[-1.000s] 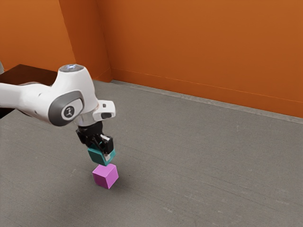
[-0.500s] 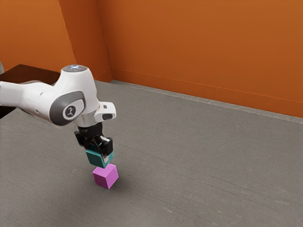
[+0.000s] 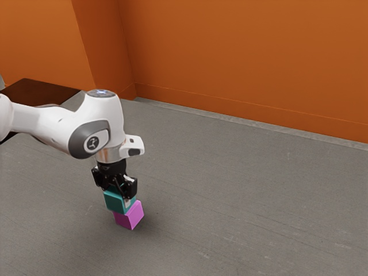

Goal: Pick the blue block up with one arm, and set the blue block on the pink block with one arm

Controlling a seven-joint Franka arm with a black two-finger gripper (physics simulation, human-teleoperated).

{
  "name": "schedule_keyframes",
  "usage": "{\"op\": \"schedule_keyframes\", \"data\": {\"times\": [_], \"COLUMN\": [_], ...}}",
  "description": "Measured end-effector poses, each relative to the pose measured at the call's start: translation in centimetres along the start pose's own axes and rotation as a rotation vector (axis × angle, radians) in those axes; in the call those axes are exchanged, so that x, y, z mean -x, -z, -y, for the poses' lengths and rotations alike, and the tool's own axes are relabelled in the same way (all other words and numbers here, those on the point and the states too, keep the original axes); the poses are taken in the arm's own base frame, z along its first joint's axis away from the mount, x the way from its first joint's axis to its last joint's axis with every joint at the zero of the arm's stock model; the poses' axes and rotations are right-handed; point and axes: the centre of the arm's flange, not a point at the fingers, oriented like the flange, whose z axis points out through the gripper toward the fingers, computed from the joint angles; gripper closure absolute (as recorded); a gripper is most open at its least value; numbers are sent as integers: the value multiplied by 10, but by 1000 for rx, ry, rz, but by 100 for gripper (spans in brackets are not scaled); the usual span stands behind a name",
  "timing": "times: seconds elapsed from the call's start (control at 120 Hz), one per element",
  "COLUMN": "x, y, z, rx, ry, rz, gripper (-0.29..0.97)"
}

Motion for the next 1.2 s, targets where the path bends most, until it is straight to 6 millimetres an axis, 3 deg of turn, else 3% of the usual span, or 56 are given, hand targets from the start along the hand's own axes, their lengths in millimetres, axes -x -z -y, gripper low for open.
{"op": "schedule_keyframes", "data": {"times": [0.867,1.2], "x": [-12,-5], "y": [-7,4], "z": [0,1], "rx": [2,7], "ry": [-7,-9], "rz": [-38,-61], "gripper": [33,33]}}
